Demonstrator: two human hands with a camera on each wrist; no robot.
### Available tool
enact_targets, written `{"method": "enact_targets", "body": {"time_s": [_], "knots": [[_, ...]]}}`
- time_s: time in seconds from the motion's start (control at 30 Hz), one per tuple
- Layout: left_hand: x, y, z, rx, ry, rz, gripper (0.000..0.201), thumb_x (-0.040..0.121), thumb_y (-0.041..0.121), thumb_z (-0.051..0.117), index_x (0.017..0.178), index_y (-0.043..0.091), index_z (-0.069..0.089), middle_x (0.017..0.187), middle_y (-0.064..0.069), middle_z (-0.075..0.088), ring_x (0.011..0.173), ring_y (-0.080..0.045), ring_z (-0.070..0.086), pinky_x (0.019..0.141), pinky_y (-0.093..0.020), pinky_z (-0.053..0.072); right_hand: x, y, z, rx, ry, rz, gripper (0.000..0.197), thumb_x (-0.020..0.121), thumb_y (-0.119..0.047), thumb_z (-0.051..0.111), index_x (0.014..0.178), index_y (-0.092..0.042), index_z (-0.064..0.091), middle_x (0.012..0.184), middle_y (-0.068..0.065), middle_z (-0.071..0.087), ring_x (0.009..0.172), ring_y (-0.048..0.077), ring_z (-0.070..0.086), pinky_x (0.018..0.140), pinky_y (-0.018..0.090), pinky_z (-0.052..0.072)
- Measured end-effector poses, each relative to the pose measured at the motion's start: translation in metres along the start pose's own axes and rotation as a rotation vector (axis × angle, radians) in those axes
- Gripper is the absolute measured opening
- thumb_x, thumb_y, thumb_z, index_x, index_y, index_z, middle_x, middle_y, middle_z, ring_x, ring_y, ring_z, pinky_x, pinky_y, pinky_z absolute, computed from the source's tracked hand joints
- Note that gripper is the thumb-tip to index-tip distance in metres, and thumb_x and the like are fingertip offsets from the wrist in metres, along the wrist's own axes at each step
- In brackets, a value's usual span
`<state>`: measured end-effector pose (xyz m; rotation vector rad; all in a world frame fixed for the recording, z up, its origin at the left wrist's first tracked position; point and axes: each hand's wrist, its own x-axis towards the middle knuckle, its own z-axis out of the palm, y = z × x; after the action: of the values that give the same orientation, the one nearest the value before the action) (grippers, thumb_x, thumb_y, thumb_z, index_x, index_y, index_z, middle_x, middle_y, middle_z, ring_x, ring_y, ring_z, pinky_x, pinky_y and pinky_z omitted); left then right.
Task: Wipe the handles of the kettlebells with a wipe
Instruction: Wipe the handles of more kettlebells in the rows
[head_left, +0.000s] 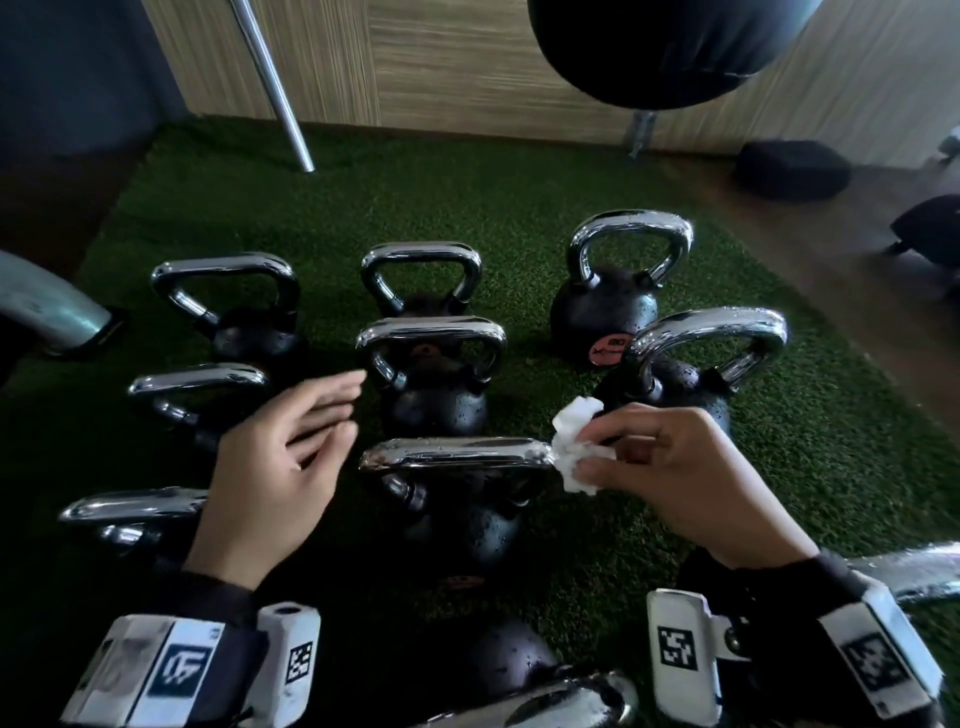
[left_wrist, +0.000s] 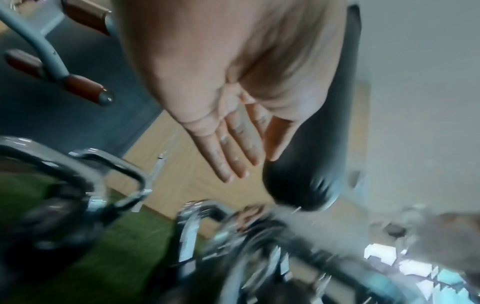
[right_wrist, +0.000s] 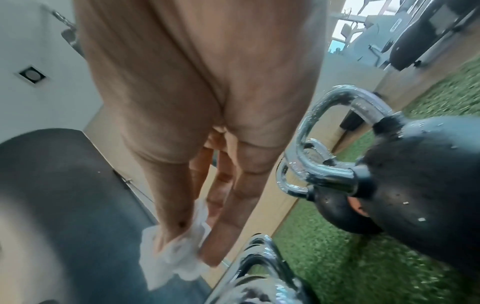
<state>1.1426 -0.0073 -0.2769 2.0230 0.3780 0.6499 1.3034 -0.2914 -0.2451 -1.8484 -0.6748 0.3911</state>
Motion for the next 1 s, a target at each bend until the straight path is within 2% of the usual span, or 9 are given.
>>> {"method": "enact_targets", "body": {"time_s": [0.13, 0.23, 0.33, 0.43, 0.6, 0.73, 0.83, 0.93, 1.0], "knots": [[0.009, 0.070, 0.014, -0.244, -0.259, 0.055, 0.031, 0.100, 0.025, 0.061, 0.130, 0.020, 0.068, 0.129, 0.012, 0.070, 0.122, -0.008, 0.065, 0.099, -0.023, 0.053, 0.008, -0.025, 0.010, 0.057, -0.040, -0.143, 0.020, 0.066, -0.028, 0.087, 0.084, -0.026, 0.081, 0.086, 0.002, 0.079, 0.078, 0.014, 0.070, 0.079, 0.036, 0.057], [0.018, 0.083, 0.026, -0.339, -0.455, -0.139, 0.040, 0.098, 0.044, 0.053, 0.132, 0.027, 0.066, 0.129, 0.009, 0.071, 0.118, -0.011, 0.068, 0.099, -0.032, 0.056, 0.010, -0.036, 0.015, 0.037, -0.075, -0.212, 0.016, 0.064, -0.027, 0.088, 0.077, -0.024, 0.080, 0.080, -0.004, 0.078, 0.071, 0.006, 0.070, 0.073, 0.023, 0.056], [0.024, 0.089, 0.035, -0.472, -0.484, -0.329, 0.045, 0.089, 0.047, 0.055, 0.121, 0.022, 0.074, 0.115, -0.004, 0.077, 0.103, -0.023, 0.075, 0.090, -0.039, 0.061, 0.013, -0.041, 0.015, 0.003, -0.061, -0.235, 0.022, 0.063, -0.026, 0.091, 0.080, -0.022, 0.078, 0.081, -0.002, 0.078, 0.071, 0.011, 0.072, 0.070, 0.026, 0.057], [0.027, 0.089, 0.042, -0.508, -0.501, -0.343, 0.036, 0.088, 0.037, 0.065, 0.110, 0.011, 0.078, 0.107, -0.011, 0.078, 0.098, -0.026, 0.076, 0.083, -0.034, 0.063, 0.017, -0.040, 0.017, -0.087, -0.044, -0.249, 0.027, 0.065, -0.019, 0.095, 0.080, -0.021, 0.073, 0.077, -0.004, 0.075, 0.065, 0.009, 0.066, 0.063, 0.021, 0.050], [0.025, 0.084, 0.045, -0.487, -0.460, -0.314, 0.021, 0.082, 0.010, 0.078, 0.102, 0.005, 0.077, 0.094, -0.019, 0.078, 0.089, -0.021, 0.077, 0.073, -0.019, 0.059, 0.022, -0.039, 0.024, -0.165, 0.131, -0.263, 0.044, 0.058, -0.023, 0.098, 0.080, -0.022, 0.060, 0.069, -0.006, 0.060, 0.056, 0.007, 0.051, 0.053, 0.021, 0.041], [0.026, 0.076, 0.033, -0.401, -0.358, -0.224, 0.025, 0.075, 0.017, 0.082, 0.098, 0.012, 0.078, 0.085, -0.006, 0.079, 0.079, -0.011, 0.075, 0.071, -0.014, 0.055, 0.027, -0.029, 0.021, -0.138, 0.118, -0.229, 0.060, 0.056, -0.039, 0.099, 0.103, -0.032, 0.061, 0.079, 0.000, 0.058, 0.057, 0.011, 0.052, 0.054, 0.017, 0.040], [0.028, 0.055, 0.014, -0.257, -0.125, -0.098, 0.037, 0.076, 0.026, 0.081, 0.112, 0.029, 0.075, 0.095, 0.005, 0.080, 0.088, -0.005, 0.075, 0.081, -0.015, 0.055, 0.033, 0.013, 0.009, -0.099, 0.115, -0.113, 0.061, 0.066, -0.026, 0.095, 0.115, -0.041, 0.061, 0.089, 0.002, 0.060, 0.062, 0.013, 0.057, 0.061, 0.022, 0.047], [0.019, 0.044, 0.013, -0.082, -0.008, 0.091, 0.040, 0.083, 0.024, 0.079, 0.122, 0.028, 0.073, 0.104, 0.016, 0.078, 0.094, 0.001, 0.073, 0.086, -0.011, 0.053, 0.035, 0.062, 0.009, -0.236, -0.017, 0.041, 0.055, 0.069, -0.015, 0.092, 0.110, -0.043, 0.066, 0.092, -0.002, 0.067, 0.064, 0.008, 0.060, 0.067, 0.027, 0.053], [0.014, 0.040, 0.024, 0.037, -0.038, 0.227, 0.036, 0.086, 0.021, 0.079, 0.121, 0.023, 0.075, 0.110, 0.015, 0.076, 0.097, 0.000, 0.072, 0.089, -0.016, 0.055, 0.036, 0.085, 0.022, -0.322, -0.191, 0.110, 0.053, 0.064, -0.026, 0.096, 0.108, -0.041, 0.069, 0.093, -0.006, 0.073, 0.073, 0.005, 0.066, 0.074, 0.026, 0.056]]}}
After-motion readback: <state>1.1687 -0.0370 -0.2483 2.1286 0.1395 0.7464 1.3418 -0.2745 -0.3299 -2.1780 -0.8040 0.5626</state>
